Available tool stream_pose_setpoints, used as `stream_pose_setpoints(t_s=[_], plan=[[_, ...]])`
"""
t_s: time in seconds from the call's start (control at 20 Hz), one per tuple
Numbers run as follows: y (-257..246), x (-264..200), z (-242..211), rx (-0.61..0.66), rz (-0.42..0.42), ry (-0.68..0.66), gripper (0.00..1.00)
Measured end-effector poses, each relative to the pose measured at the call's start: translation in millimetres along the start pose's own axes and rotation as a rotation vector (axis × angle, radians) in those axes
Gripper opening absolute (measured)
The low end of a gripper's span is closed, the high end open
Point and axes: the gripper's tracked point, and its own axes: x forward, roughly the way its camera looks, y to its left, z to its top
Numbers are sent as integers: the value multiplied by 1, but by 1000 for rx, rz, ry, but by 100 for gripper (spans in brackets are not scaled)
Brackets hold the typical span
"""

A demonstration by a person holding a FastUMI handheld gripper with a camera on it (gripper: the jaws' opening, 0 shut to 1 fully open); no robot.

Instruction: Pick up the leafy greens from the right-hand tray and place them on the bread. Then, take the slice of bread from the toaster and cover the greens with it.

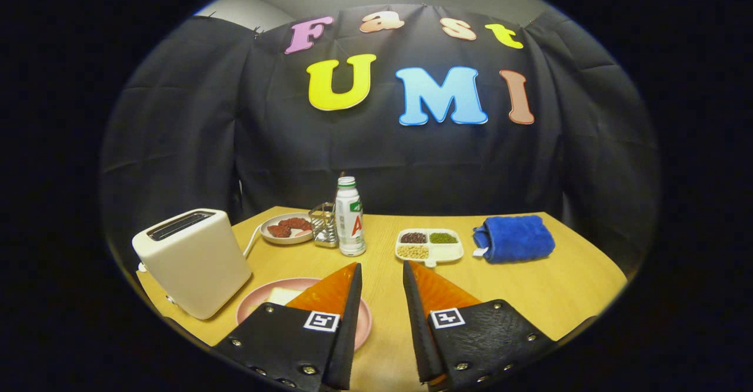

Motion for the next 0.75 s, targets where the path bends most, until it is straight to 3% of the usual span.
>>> stream_pose_setpoints(t_s=[0.5, 0.75], plan=[[-140, -2, 32, -15, -69, -127, 42], [-194, -7, 25, 26, -45, -140, 42]])
